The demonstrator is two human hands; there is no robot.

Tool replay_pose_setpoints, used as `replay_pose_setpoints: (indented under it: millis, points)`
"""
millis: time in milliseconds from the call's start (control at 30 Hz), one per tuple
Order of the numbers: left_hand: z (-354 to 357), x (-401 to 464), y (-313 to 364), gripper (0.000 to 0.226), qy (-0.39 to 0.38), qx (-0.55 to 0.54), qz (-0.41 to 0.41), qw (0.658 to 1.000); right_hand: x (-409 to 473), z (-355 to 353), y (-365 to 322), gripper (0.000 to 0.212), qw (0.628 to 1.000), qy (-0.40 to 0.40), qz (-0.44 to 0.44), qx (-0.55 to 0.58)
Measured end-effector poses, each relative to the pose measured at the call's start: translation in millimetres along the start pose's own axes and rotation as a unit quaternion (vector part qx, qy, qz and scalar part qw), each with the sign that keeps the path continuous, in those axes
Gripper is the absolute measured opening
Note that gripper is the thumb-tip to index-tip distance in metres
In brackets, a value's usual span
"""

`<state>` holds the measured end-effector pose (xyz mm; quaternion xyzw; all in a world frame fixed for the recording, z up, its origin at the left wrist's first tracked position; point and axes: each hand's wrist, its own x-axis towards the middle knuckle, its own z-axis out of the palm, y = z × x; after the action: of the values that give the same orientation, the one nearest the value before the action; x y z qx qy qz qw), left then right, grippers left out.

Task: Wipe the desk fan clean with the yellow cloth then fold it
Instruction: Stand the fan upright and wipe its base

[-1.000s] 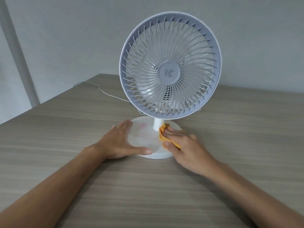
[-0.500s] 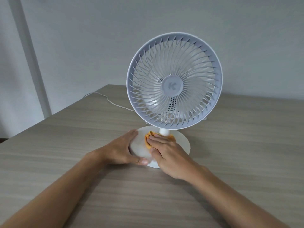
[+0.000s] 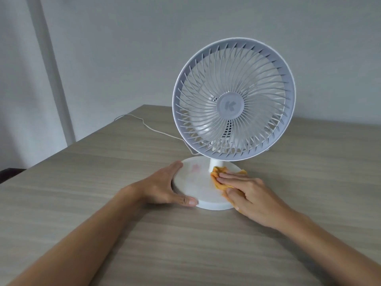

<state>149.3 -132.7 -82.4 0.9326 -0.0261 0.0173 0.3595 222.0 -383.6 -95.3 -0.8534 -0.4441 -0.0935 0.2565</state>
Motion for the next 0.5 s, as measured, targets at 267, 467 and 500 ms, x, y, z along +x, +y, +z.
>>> replay_pose_setpoints:
  millis: [267, 467, 500]
  points:
    - [0.0, 0.5, -2.1, 0.103, 0.005, 0.011, 0.011, 1.000, 9.9, 22.4, -28.4, 0.042, 0.998, -0.019, -0.057, 0.012]
    - [2.3, 3.9, -6.2, 0.103, 0.006, 0.024, 0.002, 1.000, -17.7, 1.2, -7.4, 0.045, 0.999, -0.020, -0.036, 0.035]
    - [2.9, 4.6, -7.4, 0.110, 0.006, 0.025, -0.002, 1.000, -17.9, 0.4, -5.0, 0.045, 0.999, -0.004, -0.022, 0.036]
